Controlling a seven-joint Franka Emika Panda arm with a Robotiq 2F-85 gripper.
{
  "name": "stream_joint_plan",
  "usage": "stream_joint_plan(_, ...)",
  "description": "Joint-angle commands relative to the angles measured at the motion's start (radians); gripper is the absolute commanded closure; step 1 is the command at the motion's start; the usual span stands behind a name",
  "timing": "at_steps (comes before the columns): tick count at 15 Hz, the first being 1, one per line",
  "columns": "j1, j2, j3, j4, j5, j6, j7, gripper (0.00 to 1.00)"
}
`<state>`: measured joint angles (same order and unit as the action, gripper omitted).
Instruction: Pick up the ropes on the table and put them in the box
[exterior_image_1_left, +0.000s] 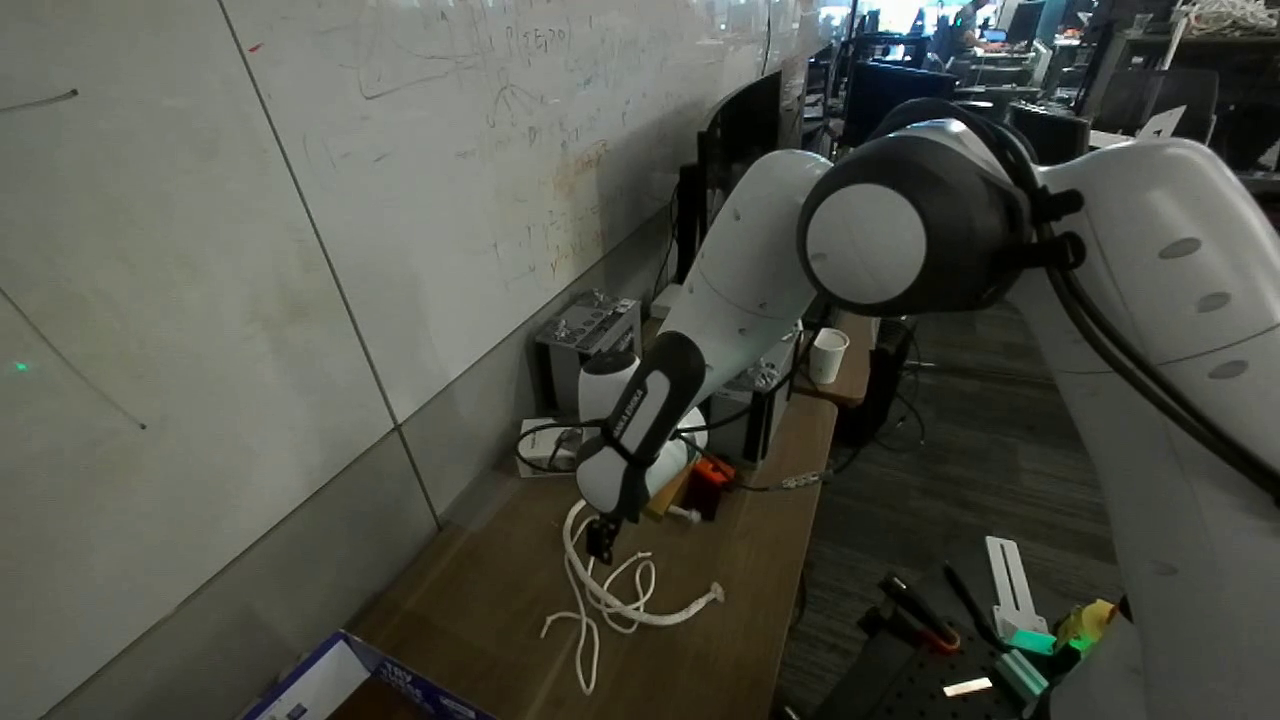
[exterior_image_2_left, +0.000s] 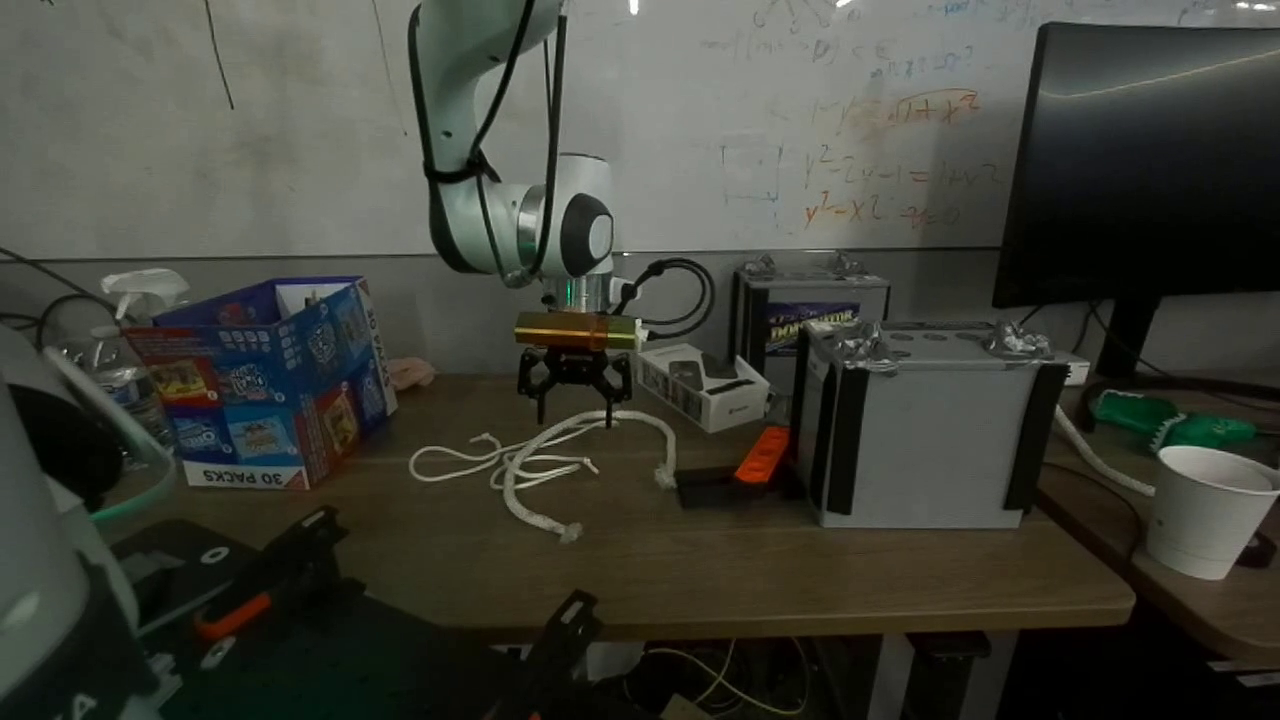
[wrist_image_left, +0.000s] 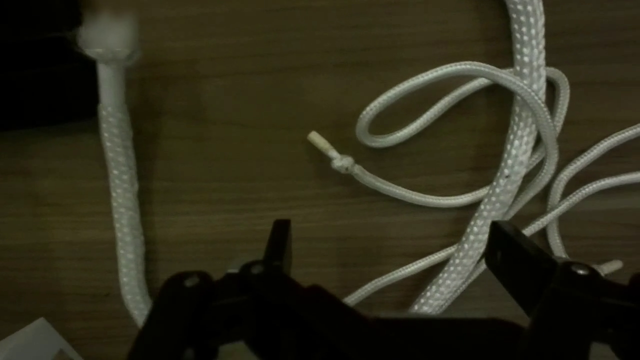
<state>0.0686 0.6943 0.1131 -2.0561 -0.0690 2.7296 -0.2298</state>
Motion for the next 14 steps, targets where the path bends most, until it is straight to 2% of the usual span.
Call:
stream_joint_plan(1,0.009,0.022,0.030,0.036,0.037,-0.024,0.076,0.00)
stream_joint_plan(6,0.011,0.051,0.076,0.045,0.140,-0.014,0.184,0.00)
stream_joint_plan(14,0.133,0.110,-0.016,0.067,0.119,0.067,0.353,0.00)
